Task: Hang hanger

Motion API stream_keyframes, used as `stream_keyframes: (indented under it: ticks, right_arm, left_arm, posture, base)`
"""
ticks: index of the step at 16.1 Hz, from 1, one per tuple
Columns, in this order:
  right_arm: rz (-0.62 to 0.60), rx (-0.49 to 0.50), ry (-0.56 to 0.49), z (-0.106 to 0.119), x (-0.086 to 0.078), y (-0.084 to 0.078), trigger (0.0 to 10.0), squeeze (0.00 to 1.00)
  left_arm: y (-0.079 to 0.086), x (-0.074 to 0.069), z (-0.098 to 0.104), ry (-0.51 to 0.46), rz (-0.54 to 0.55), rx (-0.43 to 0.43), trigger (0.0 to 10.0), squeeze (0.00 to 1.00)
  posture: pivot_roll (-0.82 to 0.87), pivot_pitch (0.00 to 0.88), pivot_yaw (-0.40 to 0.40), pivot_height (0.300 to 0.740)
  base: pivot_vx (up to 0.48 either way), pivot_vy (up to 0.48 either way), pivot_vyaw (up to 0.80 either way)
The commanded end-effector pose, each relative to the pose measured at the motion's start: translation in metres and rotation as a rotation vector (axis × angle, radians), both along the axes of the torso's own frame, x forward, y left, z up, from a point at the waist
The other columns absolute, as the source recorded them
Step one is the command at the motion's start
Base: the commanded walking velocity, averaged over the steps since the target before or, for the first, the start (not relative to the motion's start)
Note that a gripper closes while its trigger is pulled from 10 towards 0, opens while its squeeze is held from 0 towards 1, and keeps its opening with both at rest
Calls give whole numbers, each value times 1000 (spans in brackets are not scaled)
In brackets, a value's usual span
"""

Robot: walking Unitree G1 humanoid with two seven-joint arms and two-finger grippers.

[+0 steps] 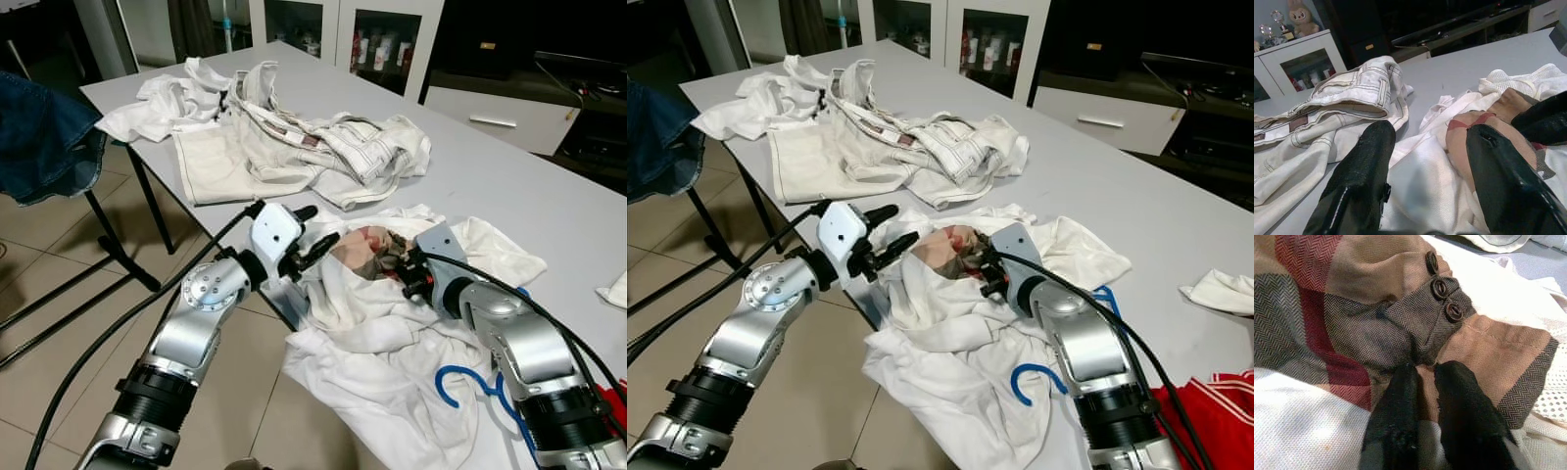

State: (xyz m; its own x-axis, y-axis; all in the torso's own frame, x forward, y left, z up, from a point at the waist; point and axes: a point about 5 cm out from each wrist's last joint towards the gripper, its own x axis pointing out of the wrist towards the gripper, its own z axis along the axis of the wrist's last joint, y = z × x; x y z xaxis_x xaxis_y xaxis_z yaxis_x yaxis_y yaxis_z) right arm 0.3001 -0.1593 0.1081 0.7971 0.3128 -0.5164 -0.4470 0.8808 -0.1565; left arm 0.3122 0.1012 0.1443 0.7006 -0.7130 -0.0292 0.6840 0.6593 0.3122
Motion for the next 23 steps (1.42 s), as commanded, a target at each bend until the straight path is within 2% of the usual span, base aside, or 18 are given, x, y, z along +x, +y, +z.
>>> stream_keyframes:
  ticks: [1, 3, 4, 5, 7, 9, 10, 11, 12, 13, 14, 15, 16, 17, 19, 23]
  right_arm:
    - [-4, 1, -1, 3, 2, 2, 0, 0]
    - [-39, 36, -42, 13, 4, -2, 0, 0]
    - [-23, 105, -71, 24, 3, -2, 0, 0]
    - [69, 215, -107, 41, -7, -1, 0, 0]
    - [139, 288, -123, 52, -18, -1, 0, 0]
    - [273, 396, -137, 65, -44, -2, 0, 0]
    - [316, 429, -133, 67, -58, -4, 0, 0]
    - [330, 400, -113, 63, -67, -6, 0, 0]
    - [327, 366, -101, 59, -70, -8, 0, 0]
    - [189, 261, -120, 47, -58, -16, 10000, 0]
    - [43, 217, -172, 45, -43, -24, 10000, 0]
    - [-10, 228, -191, 46, -38, -26, 10000, 0]
    - [-97, 237, -247, 51, -27, -30, 10000, 1000]
    - [-148, 230, -281, 55, -19, -33, 10000, 1000]
    - [-166, 216, -282, 57, -11, -34, 10000, 1000]
    - [-97, 279, -184, 55, -16, -34, 10000, 1000]
  left_arm:
    - [-3, 2, 5, -21, -21, 18, 10000, 0]
    - [-3, 2, 5, -25, -25, 21, 10000, 0]
    - [-4, 2, 5, -25, -28, 22, 10000, 0]
    - [-5, 2, 5, -25, -33, 23, 10000, 0]
    - [-5, 2, 5, -25, -37, 23, 10000, 0]
    - [-6, 2, 4, -22, -41, 23, 10000, 0]
    - [-7, 1, 3, -20, -45, 20, 10000, 0]
    - [-8, 1, 2, -17, -48, 19, 10000, 0]
    - [-9, 1, 2, -17, -48, 18, 10000, 0]
    - [-10, 0, 1, -14, -50, 17, 10000, 0]
    - [-11, 0, 1, -13, -56, 16, 10000, 0]
    - [-11, 0, 1, -14, -60, 15, 10000, 0]
    - [-12, -1, 1, -19, -65, 15, 10000, 0]
    - [-12, -1, 1, -22, -63, 14, 10000, 0]
    - [-10, -1, 1, -24, -56, 15, 10000, 0]
    - [-8, -3, 0, -31, -62, 25, 10000, 0]
  posture:
    - [28, 0, -5, 723]
    - [21, 0, 1, 723]
    - [17, 0, 5, 723]
    - [10, 0, 9, 723]
    - [7, 0, 10, 723]
    - [-7, 6, 14, 723]
    - [-12, 8, 14, 723]
    - [-15, 11, 12, 723]
    - [-16, 11, 12, 723]
    - [-20, 12, 10, 723]
    - [-18, 10, 9, 723]
    - [-17, 9, 9, 723]
    - [-10, 5, 6, 723]
    - [-4, 3, 3, 723]
    - [2, 0, -3, 723]
    - [-1, 0, -4, 723]
  base:
    - [0, 0, 0]
    - [0, 0, 0]
    - [0, 0, 0]
    - [0, 0, 0]
    - [0, 0, 0]
    - [0, 0, 0]
    - [0, 0, 0]
    - [0, 0, 0]
    - [0, 0, 0]
    - [0, 0, 0]
    - [0, 0, 0]
    - [0, 0, 0]
    - [0, 0, 0]
    - [0, 0, 0]
    - [0, 0, 0]
    - [0, 0, 0]
